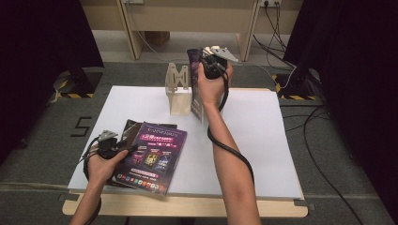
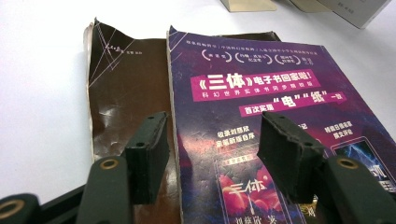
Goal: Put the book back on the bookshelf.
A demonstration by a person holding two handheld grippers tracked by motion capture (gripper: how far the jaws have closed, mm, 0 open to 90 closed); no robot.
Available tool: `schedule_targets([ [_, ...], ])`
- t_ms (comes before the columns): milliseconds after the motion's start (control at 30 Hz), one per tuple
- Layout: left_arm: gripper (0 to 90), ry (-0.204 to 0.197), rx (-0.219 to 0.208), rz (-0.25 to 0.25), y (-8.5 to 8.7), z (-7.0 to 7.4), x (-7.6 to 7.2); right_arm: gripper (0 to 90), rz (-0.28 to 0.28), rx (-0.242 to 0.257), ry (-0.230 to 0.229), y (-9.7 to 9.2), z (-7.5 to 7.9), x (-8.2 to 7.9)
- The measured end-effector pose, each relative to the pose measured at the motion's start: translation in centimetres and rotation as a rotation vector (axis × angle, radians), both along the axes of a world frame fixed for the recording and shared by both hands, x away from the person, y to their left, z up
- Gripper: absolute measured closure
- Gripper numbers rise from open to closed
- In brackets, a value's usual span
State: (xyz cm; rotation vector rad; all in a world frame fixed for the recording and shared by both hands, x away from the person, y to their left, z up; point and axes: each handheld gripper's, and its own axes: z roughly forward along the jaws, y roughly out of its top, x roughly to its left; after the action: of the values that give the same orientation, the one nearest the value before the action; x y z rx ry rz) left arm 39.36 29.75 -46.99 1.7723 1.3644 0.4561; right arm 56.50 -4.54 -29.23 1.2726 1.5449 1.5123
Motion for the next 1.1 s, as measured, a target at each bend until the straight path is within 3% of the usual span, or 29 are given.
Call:
schedule_targets([
  [167, 41.7, 0.005, 0.003, 0.004, 0.0, 0.0, 0.0, 83.4, 0.000, -0.034, -0.006, -0.1, -0.1, -1.1],
  [367, 41.7, 0.008, 0.005, 0.009, 0.1, -0.2, -0.1, 83.2, 0.014, -0.073, -0.018, -0.5, -0.6, -3.8],
  [800, 41.7, 0.007, 0.003, 0.015, 0.1, 0.1, -0.3, 82.8, 0.076, -0.108, -0.018, -3.3, -2.7, -9.1],
  [1100, 41.7, 0.002, 0.002, 0.017, 0.0, 0.1, -0.3, 82.0, 0.084, -0.107, -0.003, -5.1, -4.0, -11.3],
])
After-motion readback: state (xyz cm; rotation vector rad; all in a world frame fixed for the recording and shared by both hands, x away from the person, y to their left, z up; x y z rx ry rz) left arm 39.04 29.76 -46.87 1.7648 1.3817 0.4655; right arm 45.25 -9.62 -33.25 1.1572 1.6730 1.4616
